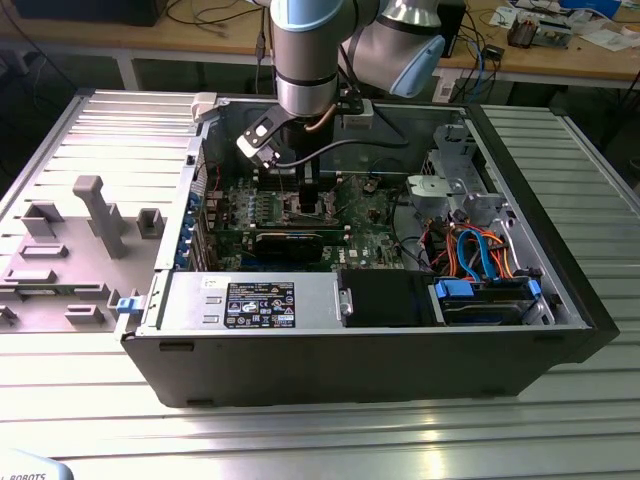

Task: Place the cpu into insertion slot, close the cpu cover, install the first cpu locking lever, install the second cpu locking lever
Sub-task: 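Place the cpu into insertion slot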

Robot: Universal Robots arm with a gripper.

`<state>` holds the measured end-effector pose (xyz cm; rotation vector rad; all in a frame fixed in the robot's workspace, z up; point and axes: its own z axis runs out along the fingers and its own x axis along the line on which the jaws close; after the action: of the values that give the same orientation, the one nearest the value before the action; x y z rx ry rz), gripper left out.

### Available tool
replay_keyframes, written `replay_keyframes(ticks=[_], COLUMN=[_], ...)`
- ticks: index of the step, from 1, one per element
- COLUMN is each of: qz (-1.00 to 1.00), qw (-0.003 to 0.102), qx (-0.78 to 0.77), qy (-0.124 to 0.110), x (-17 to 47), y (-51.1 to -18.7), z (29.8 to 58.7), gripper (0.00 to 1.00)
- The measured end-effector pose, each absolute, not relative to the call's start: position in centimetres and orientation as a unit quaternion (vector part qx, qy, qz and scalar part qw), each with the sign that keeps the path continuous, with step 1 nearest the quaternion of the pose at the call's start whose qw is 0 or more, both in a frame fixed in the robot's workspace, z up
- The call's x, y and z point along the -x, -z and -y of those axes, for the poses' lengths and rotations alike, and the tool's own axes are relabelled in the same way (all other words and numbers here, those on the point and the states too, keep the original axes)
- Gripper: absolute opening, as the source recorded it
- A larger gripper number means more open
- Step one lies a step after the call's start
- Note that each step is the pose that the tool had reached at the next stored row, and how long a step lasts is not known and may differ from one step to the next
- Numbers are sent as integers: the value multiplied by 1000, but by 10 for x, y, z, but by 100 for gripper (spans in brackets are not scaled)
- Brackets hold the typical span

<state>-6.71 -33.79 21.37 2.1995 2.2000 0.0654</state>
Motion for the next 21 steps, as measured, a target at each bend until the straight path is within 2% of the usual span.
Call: replay_keyframes(ticks=[10, 15, 16, 18, 21], qz=[-707, -707, -707, -707, -707], qw=[15, 16, 16, 16, 16], qx=[-707, -707, -707, -707, -707], qy=[-21, -20, -20, -20, -20], x=[67, 67, 67, 67, 67], y=[-220, -220, -220, -220, -220], z=[338, 338, 339, 339, 339], gripper=[51, 20, 20, 11, 11])
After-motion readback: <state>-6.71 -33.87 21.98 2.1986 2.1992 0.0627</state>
